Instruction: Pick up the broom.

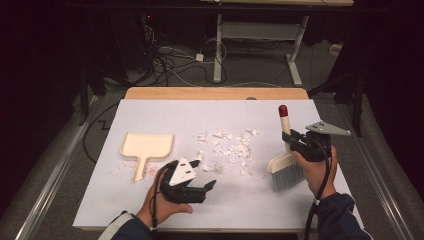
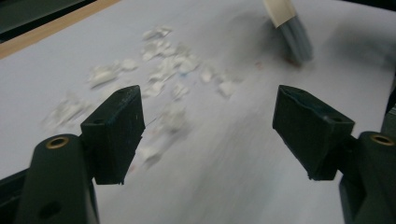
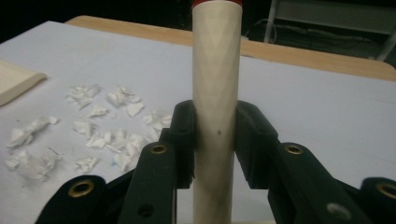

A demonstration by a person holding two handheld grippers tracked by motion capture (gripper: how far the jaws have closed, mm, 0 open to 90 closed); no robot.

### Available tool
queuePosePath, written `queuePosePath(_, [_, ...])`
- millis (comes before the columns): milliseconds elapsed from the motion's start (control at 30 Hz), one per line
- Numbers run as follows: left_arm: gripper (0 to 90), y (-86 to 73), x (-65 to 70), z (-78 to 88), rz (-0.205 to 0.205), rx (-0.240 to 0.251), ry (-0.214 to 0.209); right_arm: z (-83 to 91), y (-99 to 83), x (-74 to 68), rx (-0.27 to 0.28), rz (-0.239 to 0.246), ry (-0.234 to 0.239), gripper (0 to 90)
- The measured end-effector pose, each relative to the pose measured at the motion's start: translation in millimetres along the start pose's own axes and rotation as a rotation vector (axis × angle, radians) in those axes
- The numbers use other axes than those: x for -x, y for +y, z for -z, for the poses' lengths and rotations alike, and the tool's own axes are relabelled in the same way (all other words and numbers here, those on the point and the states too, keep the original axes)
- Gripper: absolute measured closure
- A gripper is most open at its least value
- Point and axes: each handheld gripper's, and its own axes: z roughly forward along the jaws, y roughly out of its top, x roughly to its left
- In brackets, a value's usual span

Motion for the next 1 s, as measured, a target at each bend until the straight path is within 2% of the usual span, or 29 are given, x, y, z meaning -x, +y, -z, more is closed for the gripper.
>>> queuePosePath(167, [25.4,27.0,16.8,-40.1,-0.001,0.013,-0.091,6.2,2.6,-7.4,0.048,0.011,0.016,70.8])
queuePosePath(333, [25.6,50.7,37.6,-79.4,-0.023,0.012,-0.134,14.8,5.7,-18.2,0.092,0.028,0.035,70.8])
queuePosePath(433, [26.7,61.7,46.8,-92.5,-0.017,0.025,-0.156,22.9,8.8,-28.2,0.124,0.054,0.041,70.8])
queuePosePath(567, [32.1,71.5,54.4,-98.9,-0.023,0.047,-0.124,34.0,12.4,-41.6,0.167,0.075,0.049,70.8])
queuePosePath(667, [39.5,72.1,51.8,-98.9,-0.016,0.078,-0.081,42.9,15.1,-51.4,0.206,0.093,0.055,70.7])
queuePosePath(767, [44.3,69.7,44.0,-95.0,-0.004,0.108,-0.119,50.1,16.7,-61.6,0.241,0.099,0.065,70.7])
queuePosePath(833, [50.4,68.4,40.5,-91.2,-0.02,0.12,-0.147,52.9,17.3,-67.7,0.259,0.115,0.067,70.7])
queuePosePath(933, [58.9,68.1,37.9,-85.3,-0.042,0.13,-0.159,54.8,17.8,-75.7,0.265,0.116,0.089,70.6])
queuePosePath(1000, [59.8,68.6,36.1,-82.2,-0.051,0.13,-0.156,55.9,17.8,-80.1,0.272,0.123,0.095,70.6])
